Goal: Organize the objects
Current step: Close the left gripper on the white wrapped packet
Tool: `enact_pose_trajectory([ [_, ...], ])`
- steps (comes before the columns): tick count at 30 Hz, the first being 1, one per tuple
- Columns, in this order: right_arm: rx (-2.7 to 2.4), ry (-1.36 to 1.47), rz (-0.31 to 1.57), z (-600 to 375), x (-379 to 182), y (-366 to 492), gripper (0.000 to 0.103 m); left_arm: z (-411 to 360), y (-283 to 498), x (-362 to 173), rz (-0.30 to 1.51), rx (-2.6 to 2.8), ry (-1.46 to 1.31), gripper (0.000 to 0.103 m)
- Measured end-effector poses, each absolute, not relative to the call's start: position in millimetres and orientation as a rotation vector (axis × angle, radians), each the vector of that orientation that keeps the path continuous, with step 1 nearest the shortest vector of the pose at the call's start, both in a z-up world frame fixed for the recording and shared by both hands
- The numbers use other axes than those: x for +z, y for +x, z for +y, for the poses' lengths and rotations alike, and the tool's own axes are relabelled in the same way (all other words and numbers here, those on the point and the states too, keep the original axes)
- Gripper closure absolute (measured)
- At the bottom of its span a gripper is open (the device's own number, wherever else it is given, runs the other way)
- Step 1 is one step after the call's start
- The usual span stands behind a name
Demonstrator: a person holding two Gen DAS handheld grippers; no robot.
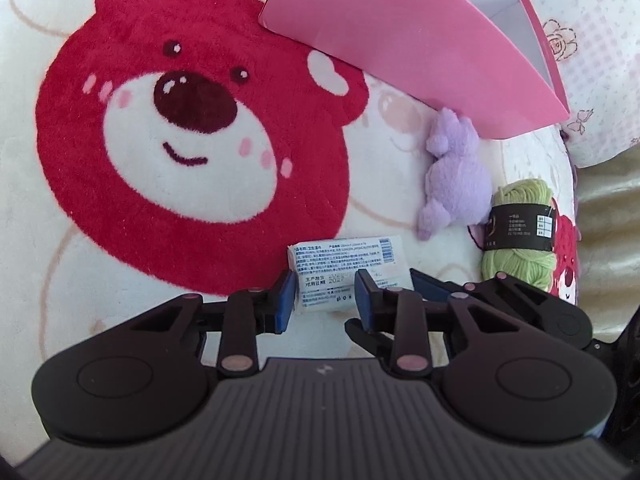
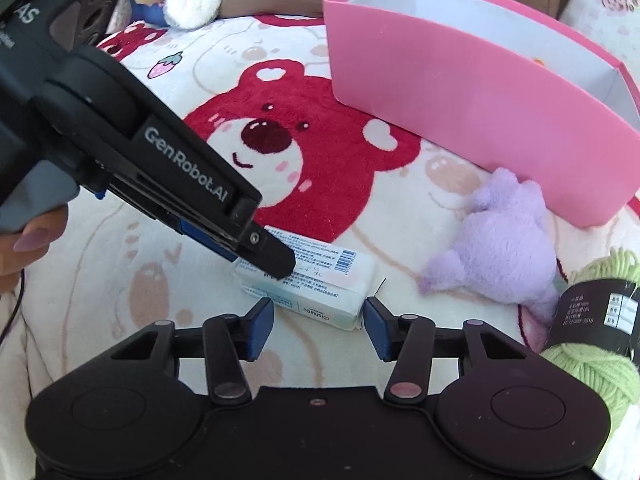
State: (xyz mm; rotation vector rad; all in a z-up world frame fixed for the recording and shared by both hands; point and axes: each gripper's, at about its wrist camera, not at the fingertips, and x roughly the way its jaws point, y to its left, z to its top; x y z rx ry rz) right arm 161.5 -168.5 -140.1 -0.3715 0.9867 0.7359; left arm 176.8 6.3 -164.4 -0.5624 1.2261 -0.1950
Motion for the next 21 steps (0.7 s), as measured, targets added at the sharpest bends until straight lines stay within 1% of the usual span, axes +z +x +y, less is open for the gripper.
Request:
enact_pose_trajectory([
  [4, 0.706, -0.356, 1.010, -168, -145, 165, 0.047, 11, 179, -168, 1.230, -0.175, -0.586, 0.073],
  [5, 0.706, -0.345, 1.008, -168, -146, 166, 0.045, 10, 180, -171, 1.236, -0.172, -0.585, 0.073],
  [6, 0.712, -0.329, 1.008, -168, -147, 166, 0.037, 10, 182, -173, 1.240, -0.170, -0.588, 0.072],
  [9, 0.716, -0.309, 1.010, -167, -150, 167, 0.031, 6, 184, -175, 1.234, -0.168, -0.593, 0.072],
  [14, 0.723, -0.312, 1.009, -164, -151, 164, 0.029, -4, 182, -170, 1.213, -0.172, -0.518, 0.071],
  [21, 0.665, -0.260, 1.043, -162, -148, 166, 0.028, -7, 178, -167, 1.207, -0.181, -0.495, 0.071],
])
